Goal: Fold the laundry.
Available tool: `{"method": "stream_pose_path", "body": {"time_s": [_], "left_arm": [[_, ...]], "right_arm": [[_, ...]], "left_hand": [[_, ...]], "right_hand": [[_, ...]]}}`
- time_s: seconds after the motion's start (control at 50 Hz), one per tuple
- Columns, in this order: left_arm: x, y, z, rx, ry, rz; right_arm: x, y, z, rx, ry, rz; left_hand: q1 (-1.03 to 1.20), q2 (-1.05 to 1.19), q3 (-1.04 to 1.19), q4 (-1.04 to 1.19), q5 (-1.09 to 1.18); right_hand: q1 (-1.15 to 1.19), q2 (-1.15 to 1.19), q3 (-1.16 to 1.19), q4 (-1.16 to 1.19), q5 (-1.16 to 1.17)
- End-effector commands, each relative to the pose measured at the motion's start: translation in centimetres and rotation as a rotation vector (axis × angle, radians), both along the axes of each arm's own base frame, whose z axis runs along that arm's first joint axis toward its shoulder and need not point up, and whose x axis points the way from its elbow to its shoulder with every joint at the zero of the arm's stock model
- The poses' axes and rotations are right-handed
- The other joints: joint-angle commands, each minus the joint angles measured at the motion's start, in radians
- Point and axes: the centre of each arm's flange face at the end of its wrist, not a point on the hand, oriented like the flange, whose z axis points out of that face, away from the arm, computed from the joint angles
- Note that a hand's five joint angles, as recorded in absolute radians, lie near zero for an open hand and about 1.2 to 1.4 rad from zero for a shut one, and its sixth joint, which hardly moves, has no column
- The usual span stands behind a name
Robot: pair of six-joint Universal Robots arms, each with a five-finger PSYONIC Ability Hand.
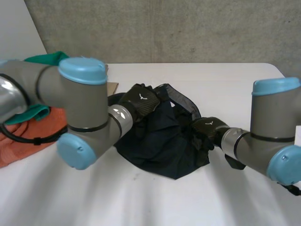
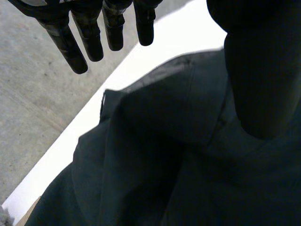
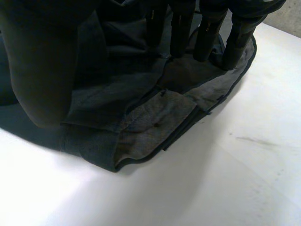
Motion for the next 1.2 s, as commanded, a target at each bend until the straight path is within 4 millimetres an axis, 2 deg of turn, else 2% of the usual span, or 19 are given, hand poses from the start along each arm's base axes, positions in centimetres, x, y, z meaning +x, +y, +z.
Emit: {"method": "stream_pose_path", "body": {"time_s": [0.02,0.12,0.16,0.22,0.28,0.44,0.52,0.58,0.64,0.7,0.74,0.76,0.78,0.82,0.92,0.94,0.96,1.0,1.2], "left_arm": [[-1.1,-1.8,-3.4,-0.002,-0.110,-0.007],[-1.2,-2.0,-3.7,0.023,-0.126,0.000],[-1.1,-2.3,-3.3,0.016,-0.123,0.009],[-0.8,-2.4,-2.1,-0.001,-0.112,0.027],[0.0,-2.4,0.2,-0.021,-0.091,0.060],[5.4,-1.1,12.4,-0.130,0.137,0.190],[8.0,0.6,16.2,-0.159,0.226,0.213],[9.1,1.4,17.3,-0.160,0.257,0.211],[10.3,2.0,16.3,-0.116,0.244,0.212],[11.1,1.8,14.0,-0.055,0.193,0.231],[11.8,1.5,12.6,-0.023,0.154,0.253],[12.5,1.2,11.3,0.004,0.115,0.276],[12.9,1.0,10.6,0.013,0.092,0.288],[13.8,0.7,8.8,0.043,0.026,0.301],[14.9,1.1,5.7,0.095,-0.083,0.270],[14.9,1.2,5.5,0.097,-0.091,0.259],[15.0,1.3,5.0,0.104,-0.105,0.237],[15.1,1.4,4.8,0.104,-0.115,0.229],[17.3,0.2,6.1,0.086,-0.062,0.327]], "right_arm": [[1.2,0.2,-1.9,-0.027,-0.081,-0.029],[2.0,0.6,-2.7,-0.046,-0.083,-0.022],[2.2,0.8,-3.0,-0.057,-0.067,-0.021],[2.1,0.4,-2.5,-0.108,-0.049,-0.042],[1.6,-0.1,-1.3,-0.167,-0.044,-0.074],[-1.7,-1.8,7.4,-0.409,-0.064,-0.133],[-3.0,-1.8,11.5,-0.505,-0.081,-0.134],[-3.6,-1.4,13.2,-0.532,-0.080,-0.128],[-4.0,0.0,13.9,-0.503,-0.035,-0.080],[-3.8,0.6,12.6,-0.441,0.015,-0.034],[-3.5,0.8,11.9,-0.410,0.031,-0.011],[-3.1,0.9,11.3,-0.395,0.037,0.006],[-2.9,1.0,10.9,-0.387,0.039,0.013],[-2.0,1.3,9.9,-0.367,0.047,0.041],[-0.6,1.8,8.1,-0.323,0.057,0.091],[-0.5,1.8,7.8,-0.317,0.059,0.096],[-0.2,1.9,7.2,-0.301,0.065,0.109],[0.0,1.9,6.6,-0.287,0.073,0.115],[2.0,3.8,6.0,-0.342,0.141,0.244]], "left_hand": [[0.186,0.187,0.179,0.194,0.167],[0.794,0.795,0.787,0.802,0.775],[1.088,1.089,1.080,1.096,1.068],[1.191,1.192,1.184,1.199,1.172],[1.191,1.192,1.184,1.199,1.172],[1.191,1.192,1.184,1.199,1.172],[1.191,1.192,1.184,1.199,1.172],[1.191,1.192,1.184,1.199,1.172],[1.191,1.192,1.184,1.199,1.172],[1.191,1.192,1.184,1.199,1.172],[1.191,1.192,1.184,1.199,1.172],[1.191,1.192,1.184,1.199,1.172],[1.191,1.192,1.184,1.199,1.172],[1.159,1.161,1.152,1.167,1.140],[0.702,0.703,0.695,0.710,0.683],[0.594,0.595,0.586,0.602,0.574],[0.276,0.277,0.268,0.284,0.256],[0.091,0.092,0.084,0.099,0.072],[0.029,0.030,0.021,0.037,0.009]], "right_hand": [[0.070,0.077,0.058,0.065,0.052],[0.172,0.179,0.160,0.168,0.155],[0.503,0.510,0.491,0.499,0.485],[1.062,1.068,1.049,1.057,1.044],[1.063,1.070,1.051,1.058,1.045],[1.063,1.070,1.051,1.058,1.045],[1.063,1.070,1.051,1.058,1.045],[1.063,1.070,1.051,1.058,1.045],[1.063,1.070,1.051,1.058,1.045],[1.063,1.070,1.051,1.058,1.045],[0.791,0.798,0.779,0.787,0.774],[0.371,0.378,0.359,0.366,0.353],[0.195,0.202,0.183,0.191,0.177],[0.062,0.068,0.049,0.057,0.044],[-0.047,-0.041,-0.060,-0.052,-0.065],[-0.047,-0.041,-0.060,-0.052,-0.065],[-0.047,-0.041,-0.060,-0.052,-0.065],[-0.039,-0.032,-0.051,-0.043,-0.056],[0.014,0.021,0.002,0.010,-0.003]]}}
